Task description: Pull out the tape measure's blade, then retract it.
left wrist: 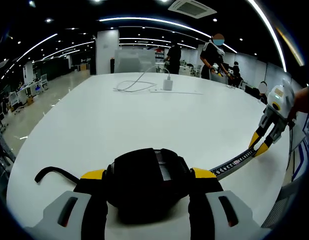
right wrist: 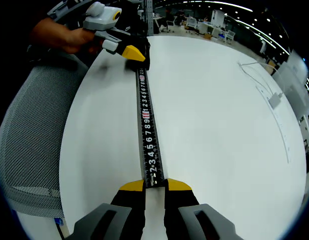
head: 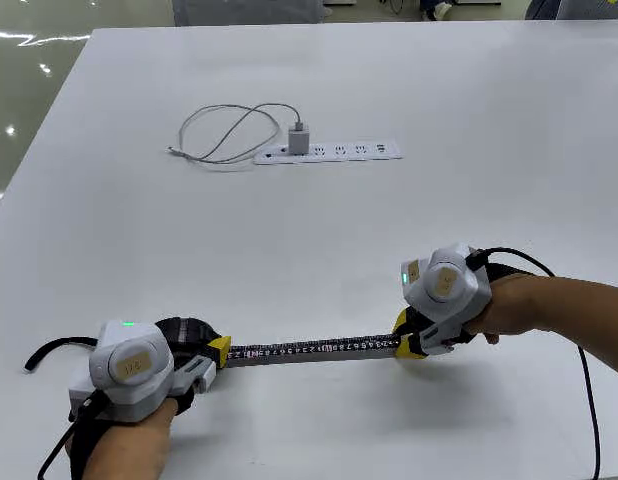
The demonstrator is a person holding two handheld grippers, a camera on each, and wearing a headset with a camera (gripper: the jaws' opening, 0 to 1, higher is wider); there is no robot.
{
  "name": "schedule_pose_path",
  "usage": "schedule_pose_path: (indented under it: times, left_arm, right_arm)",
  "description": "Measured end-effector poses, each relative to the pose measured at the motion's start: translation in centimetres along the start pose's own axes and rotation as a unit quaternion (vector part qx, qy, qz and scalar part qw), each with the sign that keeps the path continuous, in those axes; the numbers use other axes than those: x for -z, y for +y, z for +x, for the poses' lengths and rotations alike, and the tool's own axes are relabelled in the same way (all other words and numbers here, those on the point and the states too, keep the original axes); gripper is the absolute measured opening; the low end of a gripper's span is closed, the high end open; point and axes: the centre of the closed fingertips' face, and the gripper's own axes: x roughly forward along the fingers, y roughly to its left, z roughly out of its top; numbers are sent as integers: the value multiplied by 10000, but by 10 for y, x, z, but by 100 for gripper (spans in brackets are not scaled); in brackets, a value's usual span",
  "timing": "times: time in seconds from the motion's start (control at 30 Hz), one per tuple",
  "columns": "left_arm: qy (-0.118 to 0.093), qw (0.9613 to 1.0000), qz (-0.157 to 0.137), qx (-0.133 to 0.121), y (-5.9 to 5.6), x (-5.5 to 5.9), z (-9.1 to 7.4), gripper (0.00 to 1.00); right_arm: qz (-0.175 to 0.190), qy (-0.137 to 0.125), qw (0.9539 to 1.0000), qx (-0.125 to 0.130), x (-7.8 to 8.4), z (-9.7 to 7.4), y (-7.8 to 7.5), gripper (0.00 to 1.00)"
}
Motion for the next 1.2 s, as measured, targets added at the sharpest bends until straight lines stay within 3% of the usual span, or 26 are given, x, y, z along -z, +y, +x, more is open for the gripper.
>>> schedule_pose_path:
  times: [1.2]
  left_arm:
    - [93,9999,-7,61,0,2,-1,62]
  right_arm:
    - [51,-12,9999,-134,-11,6,3,10]
